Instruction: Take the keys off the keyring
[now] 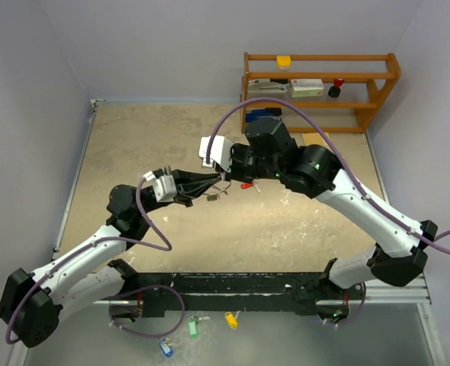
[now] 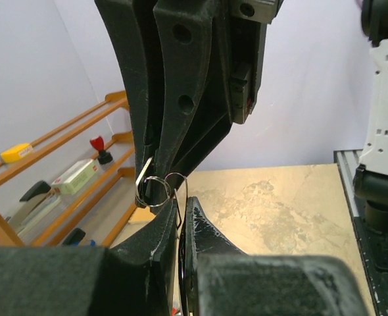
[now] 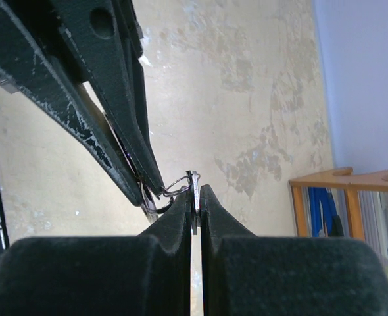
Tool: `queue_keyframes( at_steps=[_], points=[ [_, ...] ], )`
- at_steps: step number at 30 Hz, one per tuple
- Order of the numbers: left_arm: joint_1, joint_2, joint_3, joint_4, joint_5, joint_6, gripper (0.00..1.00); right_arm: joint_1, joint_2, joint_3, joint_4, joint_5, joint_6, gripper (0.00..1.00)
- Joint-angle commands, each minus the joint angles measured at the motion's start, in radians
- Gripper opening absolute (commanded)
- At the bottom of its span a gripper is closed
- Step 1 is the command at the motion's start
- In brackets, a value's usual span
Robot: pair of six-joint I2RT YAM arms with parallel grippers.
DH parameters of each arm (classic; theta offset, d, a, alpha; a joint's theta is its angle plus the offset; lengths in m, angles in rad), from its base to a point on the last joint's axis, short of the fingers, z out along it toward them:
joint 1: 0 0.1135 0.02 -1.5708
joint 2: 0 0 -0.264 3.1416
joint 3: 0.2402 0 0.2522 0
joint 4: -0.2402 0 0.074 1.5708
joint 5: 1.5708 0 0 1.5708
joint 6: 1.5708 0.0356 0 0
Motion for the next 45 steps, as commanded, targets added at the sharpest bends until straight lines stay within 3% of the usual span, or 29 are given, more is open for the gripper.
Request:
queue_keyframes(
  at_steps=[1, 8, 11, 25, 33, 38, 45],
  points=[
    [-0.034, -0.095, 0.085, 0.440, 0.174, -0.098, 0.00, 0.004, 0.041, -0.048, 0.014, -0.118, -0.001, 0.00],
    [-0.035, -0.015, 0.123, 0.820, 0.247, -0.421, 0.00, -0.012, 0.001, -0.040, -0.004, -0.219, -0.026, 0.00],
    [-0.050, 0.024, 0.151, 0.867, 0.248, -0.473, 0.00, -0.016, 0.003, -0.041, -0.007, -0.247, -0.030, 0.00],
    [-0.089, 0.021, 0.153, 0.867, 0.164, -0.419, 0.00, -0.100, -0.001, -0.118, 0.079, -0.306, 0.006, 0.00],
    [-0.093, -0.005, 0.145, 0.868, 0.092, -0.350, 0.00, -0.184, -0.041, -0.245, 0.253, -0.161, 0.082, 0.00],
    [-0.092, -0.011, 0.155, 0.866, 0.058, -0.315, 0.00, -0.237, -0.018, -0.259, 0.222, -0.230, 0.102, 0.00],
    [-0.093, 0.008, 0.158, 0.800, 0.051, -0.284, 0.00, -0.258, -0.057, -0.328, 0.381, -0.024, 0.160, 0.00]
  ],
)
